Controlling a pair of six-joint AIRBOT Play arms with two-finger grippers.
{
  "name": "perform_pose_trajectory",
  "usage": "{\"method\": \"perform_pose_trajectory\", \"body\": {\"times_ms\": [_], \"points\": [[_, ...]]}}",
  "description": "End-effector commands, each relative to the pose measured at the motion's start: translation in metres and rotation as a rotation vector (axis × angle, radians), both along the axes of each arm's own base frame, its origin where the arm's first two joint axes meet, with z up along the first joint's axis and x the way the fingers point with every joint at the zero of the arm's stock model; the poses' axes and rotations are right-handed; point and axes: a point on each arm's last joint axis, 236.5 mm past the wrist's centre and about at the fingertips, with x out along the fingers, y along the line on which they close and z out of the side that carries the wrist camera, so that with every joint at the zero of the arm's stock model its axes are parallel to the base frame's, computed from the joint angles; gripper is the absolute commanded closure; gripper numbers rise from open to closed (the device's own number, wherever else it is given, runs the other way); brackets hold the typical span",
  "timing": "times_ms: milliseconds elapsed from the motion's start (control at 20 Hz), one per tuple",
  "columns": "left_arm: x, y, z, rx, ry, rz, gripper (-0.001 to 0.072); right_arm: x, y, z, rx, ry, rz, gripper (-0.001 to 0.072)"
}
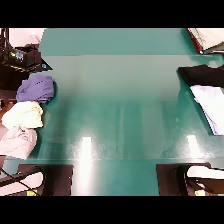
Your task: Fold the shirts.
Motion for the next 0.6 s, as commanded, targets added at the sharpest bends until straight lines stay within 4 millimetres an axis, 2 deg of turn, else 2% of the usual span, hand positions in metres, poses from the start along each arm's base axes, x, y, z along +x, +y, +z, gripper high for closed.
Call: {"method": "perform_pose_trajectory", "body": {"times_ms": [0, 150, 300, 400, 550], "points": [[0.0, -0.002, 0.001, -0.008, 0.0, -0.001, 0.0678, 0.0, -0.017, 0.026, 0.015, -0.087, -0.04, 0.0692], [0.0, -0.002, 0.001, -0.008, -0.001, -0.001, 0.0679, 0.006, -0.016, 0.069, -0.048, -0.151, -0.007, 0.0692], [0.0, -0.001, 0.001, -0.007, 0.0, -0.002, 0.0679, 0.003, -0.014, 0.109, -0.091, -0.196, 0.012, 0.0692], [0.0, -0.001, 0.001, -0.007, -0.001, -0.002, 0.0678, -0.004, -0.015, 0.123, -0.089, -0.199, 0.007, 0.0692], [0.0, -0.001, 0.001, -0.003, -0.005, -0.008, 0.0679, -0.013, -0.008, 0.129, -0.075, -0.177, 0.033, 0.0692]]}}
